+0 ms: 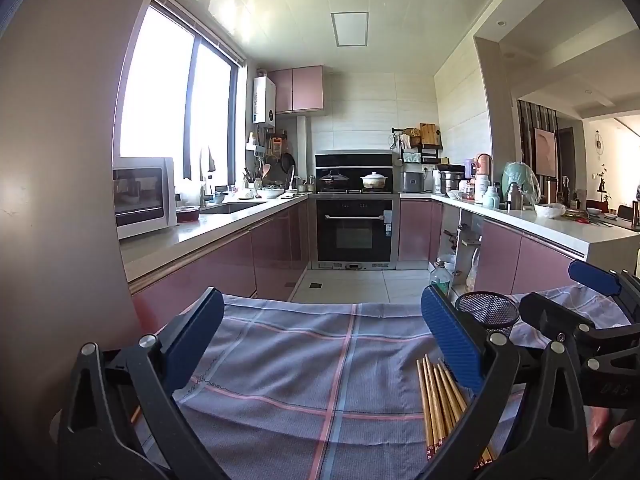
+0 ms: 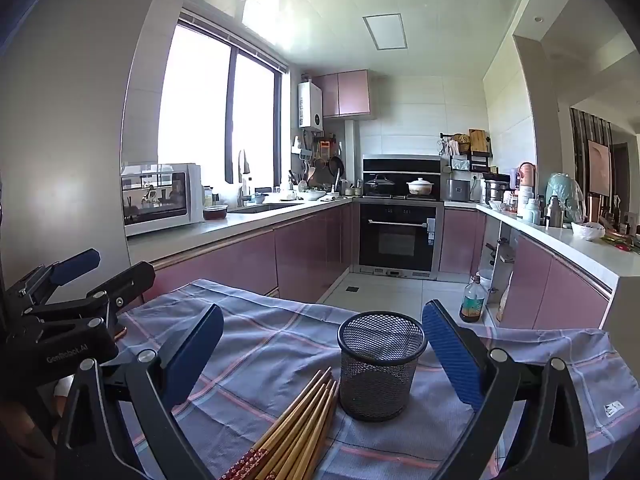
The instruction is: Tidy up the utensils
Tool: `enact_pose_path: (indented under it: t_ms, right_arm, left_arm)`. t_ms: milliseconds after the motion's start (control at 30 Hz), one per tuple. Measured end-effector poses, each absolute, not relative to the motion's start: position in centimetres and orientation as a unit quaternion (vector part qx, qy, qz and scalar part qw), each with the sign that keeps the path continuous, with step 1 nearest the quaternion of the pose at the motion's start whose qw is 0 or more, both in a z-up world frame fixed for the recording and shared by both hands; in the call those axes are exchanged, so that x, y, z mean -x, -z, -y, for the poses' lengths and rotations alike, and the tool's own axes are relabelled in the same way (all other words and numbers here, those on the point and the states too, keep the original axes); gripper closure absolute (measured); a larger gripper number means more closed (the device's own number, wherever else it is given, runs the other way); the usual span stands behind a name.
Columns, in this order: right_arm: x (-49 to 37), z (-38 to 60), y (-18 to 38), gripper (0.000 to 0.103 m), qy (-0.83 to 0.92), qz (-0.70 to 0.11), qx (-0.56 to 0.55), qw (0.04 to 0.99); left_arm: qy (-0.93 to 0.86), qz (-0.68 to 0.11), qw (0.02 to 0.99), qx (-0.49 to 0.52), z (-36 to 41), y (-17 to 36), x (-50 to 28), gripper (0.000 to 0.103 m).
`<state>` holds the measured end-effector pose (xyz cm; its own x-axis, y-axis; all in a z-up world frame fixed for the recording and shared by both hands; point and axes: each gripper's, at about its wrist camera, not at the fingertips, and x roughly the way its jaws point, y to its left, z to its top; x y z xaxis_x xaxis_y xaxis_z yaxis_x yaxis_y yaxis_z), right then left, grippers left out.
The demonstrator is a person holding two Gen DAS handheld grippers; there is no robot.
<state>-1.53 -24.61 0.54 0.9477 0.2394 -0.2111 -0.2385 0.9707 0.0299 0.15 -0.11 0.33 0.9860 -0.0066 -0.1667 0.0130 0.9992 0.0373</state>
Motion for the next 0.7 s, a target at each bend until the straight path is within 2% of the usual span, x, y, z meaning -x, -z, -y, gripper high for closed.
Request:
enact_pose_path:
  t_ms: [700]
  right_arm:
    - [1.5,24.66,-0.53,0.007,-0.12,-0.104,-0.003,0.987]
  left_arm:
    - [0.005,-0.081,0.997,-0.019,0.1,-0.06,-0.03,0.006]
